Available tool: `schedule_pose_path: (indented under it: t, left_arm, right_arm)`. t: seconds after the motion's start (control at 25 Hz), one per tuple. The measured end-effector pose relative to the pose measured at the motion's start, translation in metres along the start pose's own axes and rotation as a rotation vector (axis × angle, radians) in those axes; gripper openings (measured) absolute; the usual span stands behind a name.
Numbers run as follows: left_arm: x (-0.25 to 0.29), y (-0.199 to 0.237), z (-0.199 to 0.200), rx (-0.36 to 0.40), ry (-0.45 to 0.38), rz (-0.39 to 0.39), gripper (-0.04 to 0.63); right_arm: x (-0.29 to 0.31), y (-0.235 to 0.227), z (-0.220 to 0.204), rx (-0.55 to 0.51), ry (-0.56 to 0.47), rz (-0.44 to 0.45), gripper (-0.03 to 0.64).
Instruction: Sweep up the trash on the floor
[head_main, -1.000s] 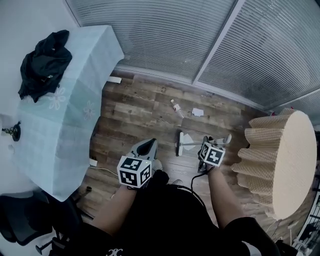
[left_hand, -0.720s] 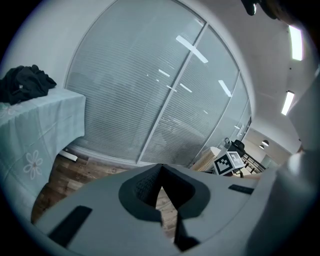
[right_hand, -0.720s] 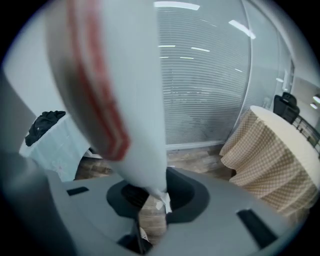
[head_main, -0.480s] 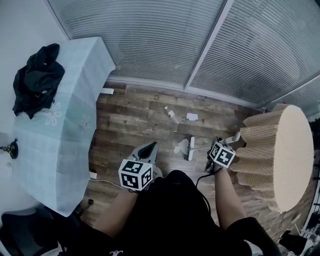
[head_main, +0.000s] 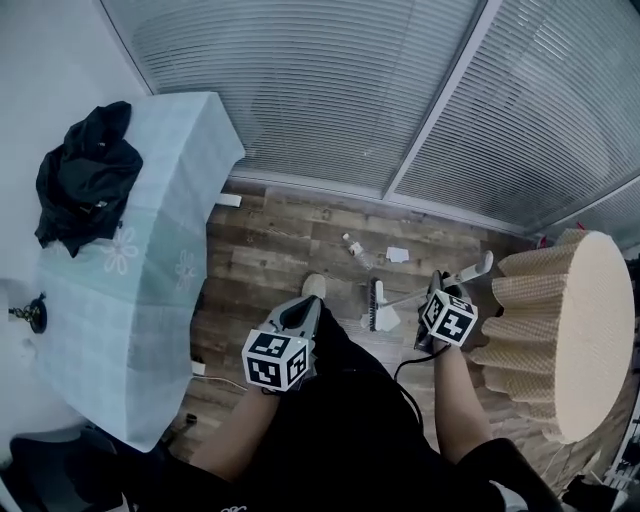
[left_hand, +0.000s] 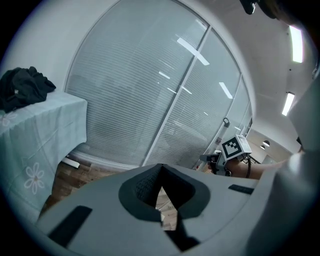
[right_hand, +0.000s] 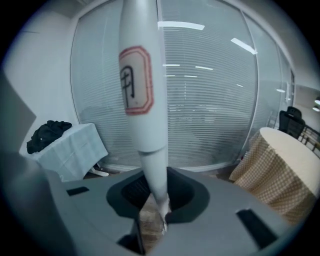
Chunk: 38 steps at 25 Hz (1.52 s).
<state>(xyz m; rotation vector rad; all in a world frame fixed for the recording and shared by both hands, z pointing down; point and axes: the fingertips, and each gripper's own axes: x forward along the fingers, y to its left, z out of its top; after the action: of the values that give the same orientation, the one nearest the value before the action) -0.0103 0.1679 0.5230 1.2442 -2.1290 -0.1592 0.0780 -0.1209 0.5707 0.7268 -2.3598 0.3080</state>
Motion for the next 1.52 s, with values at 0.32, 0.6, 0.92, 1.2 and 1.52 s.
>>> schedule_pose_path:
  t: [0.32, 0.6, 0.92, 1.2, 1.52]
  left_arm:
    - [0.049, 0.059, 0.063, 0.061, 0.028, 0.019, -0.005]
    - [0.113, 0.122, 0.134, 0.071, 0.068, 0.01, -0.005]
    - [0.185, 0.149, 0.2, 0.143, 0.092, -0.062, -0.005]
    - [0.242, 0.151, 0.223, 0.205, 0.182, -0.166, -0.005]
    - [0.322, 0.128, 0.257, 0.374, 0.317, -0.404, -0.005]
  right_arm:
    - [0.058, 0.058, 0.057, 0.021, -0.027, 0.085, 0.081]
    - [0.121, 0.11, 0.103, 0.015, -0.011, 0.133, 0.081]
    - [0.192, 0.134, 0.15, 0.086, -0.022, 0.126, 0.081]
    - [0.232, 0.146, 0.182, 0.12, -0.06, 0.091, 0.08]
    - [0.291, 0.135, 0.159, 0.292, 0.024, -0.041, 0.081]
